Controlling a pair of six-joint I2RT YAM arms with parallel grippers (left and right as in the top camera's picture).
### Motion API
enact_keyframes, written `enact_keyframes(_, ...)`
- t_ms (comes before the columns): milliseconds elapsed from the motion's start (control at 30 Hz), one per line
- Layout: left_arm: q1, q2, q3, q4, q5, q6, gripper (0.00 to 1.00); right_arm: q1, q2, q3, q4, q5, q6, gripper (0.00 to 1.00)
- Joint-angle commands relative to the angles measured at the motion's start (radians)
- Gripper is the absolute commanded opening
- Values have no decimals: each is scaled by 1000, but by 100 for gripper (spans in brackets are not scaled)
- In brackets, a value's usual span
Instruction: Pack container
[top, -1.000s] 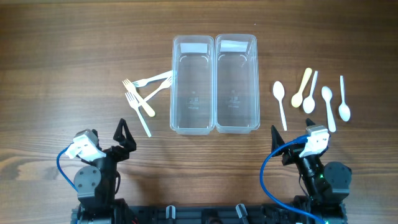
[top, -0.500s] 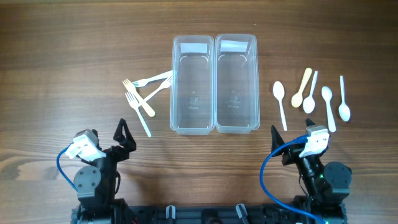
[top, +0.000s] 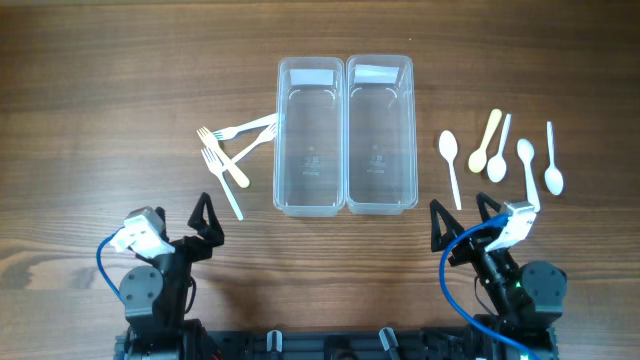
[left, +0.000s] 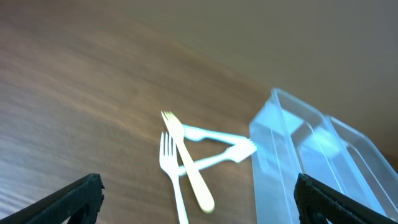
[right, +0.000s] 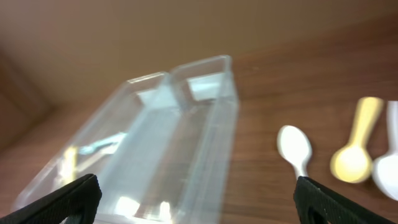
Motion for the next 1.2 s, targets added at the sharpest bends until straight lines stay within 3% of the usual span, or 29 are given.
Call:
enact_keyframes(0, -5, 20, 48, -56, 44, -5, 99, 3, 14, 42, 28, -53, 70, 100)
enact_keyframes(200, -5, 151, 155, -58, -34, 0, 100, 3, 199, 185, 27, 40, 35, 100)
enact_keyframes(467, -5, 490, 368, -60, -59, 53, 100, 3, 667, 482, -63, 43, -6, 100)
enact_keyframes(767, -5, 938, 657, -163, -59, 159, 100, -30, 1144, 918, -402, 95, -235, 100)
enact_keyframes(1000, -4, 1122, 690, -176, -59, 158, 100, -55, 1364, 971, -521, 110, -290, 100)
enact_keyframes(1167, -4, 1159, 690, -175, -59, 158, 100, -55, 1456, 970, -528, 111, -328, 100)
